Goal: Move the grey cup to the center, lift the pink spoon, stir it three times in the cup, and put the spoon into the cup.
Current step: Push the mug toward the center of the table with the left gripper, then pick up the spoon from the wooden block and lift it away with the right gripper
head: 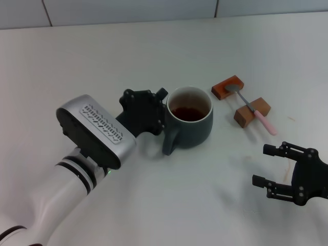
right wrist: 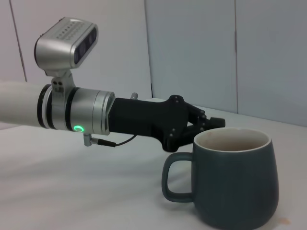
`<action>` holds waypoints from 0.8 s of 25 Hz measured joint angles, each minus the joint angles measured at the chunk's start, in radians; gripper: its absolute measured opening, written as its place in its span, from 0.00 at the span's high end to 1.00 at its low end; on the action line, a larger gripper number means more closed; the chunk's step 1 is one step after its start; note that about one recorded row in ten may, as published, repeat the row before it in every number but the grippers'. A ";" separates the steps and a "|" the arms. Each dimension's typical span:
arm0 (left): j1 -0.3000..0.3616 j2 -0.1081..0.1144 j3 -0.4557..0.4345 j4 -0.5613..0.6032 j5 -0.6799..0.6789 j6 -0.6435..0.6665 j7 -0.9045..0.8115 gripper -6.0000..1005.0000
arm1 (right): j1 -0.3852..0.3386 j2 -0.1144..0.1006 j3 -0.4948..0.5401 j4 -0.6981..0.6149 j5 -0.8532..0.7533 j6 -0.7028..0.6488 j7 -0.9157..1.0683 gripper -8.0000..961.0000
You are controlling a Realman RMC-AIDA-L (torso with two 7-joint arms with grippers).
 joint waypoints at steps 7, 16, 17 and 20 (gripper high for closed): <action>0.045 0.022 -0.042 0.013 0.000 0.153 -0.203 1.00 | 0.000 -0.001 0.000 0.000 0.000 0.001 -0.001 0.20; 0.069 0.063 -0.056 0.280 0.279 0.669 -0.765 1.00 | 0.000 -0.003 0.000 -0.001 0.002 0.002 -0.001 0.20; 0.062 0.059 -0.056 0.350 0.304 0.758 -0.820 0.98 | 0.000 -0.003 0.001 -0.003 0.002 0.002 -0.001 0.20; 0.055 0.049 -0.053 0.456 0.338 0.889 -0.870 0.94 | 0.000 -0.003 0.003 -0.010 0.003 0.003 -0.001 0.20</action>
